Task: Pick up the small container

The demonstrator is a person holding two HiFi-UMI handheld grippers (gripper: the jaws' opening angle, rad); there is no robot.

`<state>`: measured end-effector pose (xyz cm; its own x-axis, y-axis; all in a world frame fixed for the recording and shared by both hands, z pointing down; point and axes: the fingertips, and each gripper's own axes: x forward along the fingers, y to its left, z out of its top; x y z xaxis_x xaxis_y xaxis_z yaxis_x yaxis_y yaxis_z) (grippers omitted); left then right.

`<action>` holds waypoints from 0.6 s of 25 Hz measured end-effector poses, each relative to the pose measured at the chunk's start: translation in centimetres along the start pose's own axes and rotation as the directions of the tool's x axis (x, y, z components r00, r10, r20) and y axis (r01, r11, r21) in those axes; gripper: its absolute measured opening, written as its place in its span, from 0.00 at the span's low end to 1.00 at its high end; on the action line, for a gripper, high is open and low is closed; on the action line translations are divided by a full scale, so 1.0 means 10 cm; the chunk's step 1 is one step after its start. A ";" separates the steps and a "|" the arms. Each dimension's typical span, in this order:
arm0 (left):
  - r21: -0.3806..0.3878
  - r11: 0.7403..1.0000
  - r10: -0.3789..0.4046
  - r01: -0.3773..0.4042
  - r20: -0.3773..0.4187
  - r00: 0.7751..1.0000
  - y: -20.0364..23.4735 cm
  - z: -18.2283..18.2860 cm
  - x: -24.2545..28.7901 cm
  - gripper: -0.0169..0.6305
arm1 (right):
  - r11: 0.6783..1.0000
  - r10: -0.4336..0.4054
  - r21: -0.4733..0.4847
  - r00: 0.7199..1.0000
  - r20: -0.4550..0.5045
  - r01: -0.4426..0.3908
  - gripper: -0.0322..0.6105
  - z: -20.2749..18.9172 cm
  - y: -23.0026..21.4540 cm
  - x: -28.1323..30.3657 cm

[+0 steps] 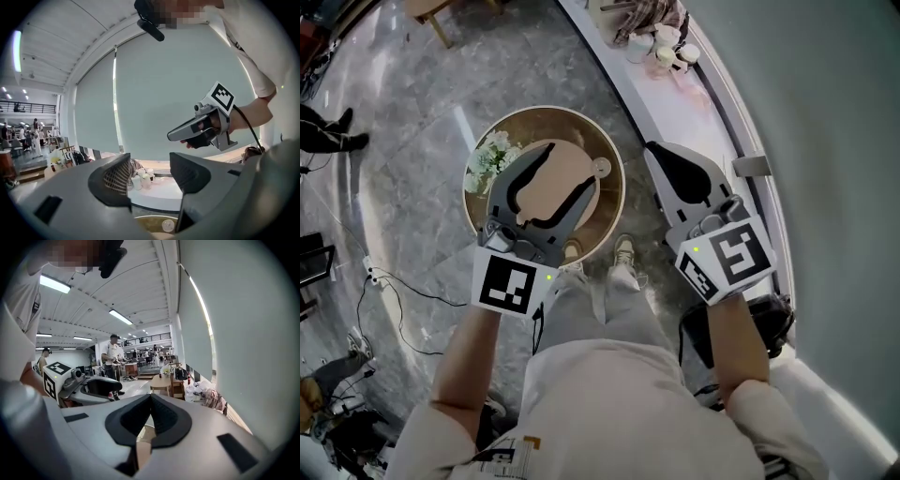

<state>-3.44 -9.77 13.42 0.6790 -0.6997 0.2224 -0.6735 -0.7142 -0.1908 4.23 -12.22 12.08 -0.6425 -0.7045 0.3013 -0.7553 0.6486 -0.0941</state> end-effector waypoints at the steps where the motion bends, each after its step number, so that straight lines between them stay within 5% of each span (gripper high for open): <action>1: -0.004 1.000 -0.008 0.008 0.001 1.000 -0.01 -0.08 0.07 0.42 | 1.000 0.002 -0.006 1.000 -0.004 -0.002 0.06 -0.05 -0.02 0.05; 6: 0.022 0.997 -0.069 0.070 -0.033 0.997 -0.13 -0.61 0.39 0.53 | 1.000 0.014 -0.004 0.999 -0.033 -0.014 0.06 -0.39 -0.13 0.31; 15: -0.013 0.988 -0.156 0.155 -0.046 0.987 -0.30 -1.55 0.92 0.56 | 0.999 0.017 0.030 0.997 -0.072 -0.015 0.06 -1.12 -0.32 0.76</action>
<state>0.29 -13.77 30.90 0.7614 -0.5784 0.2929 -0.5638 -0.8137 -0.1413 3.23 -16.38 25.31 -0.6443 -0.6708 0.3674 -0.7492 0.6500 -0.1272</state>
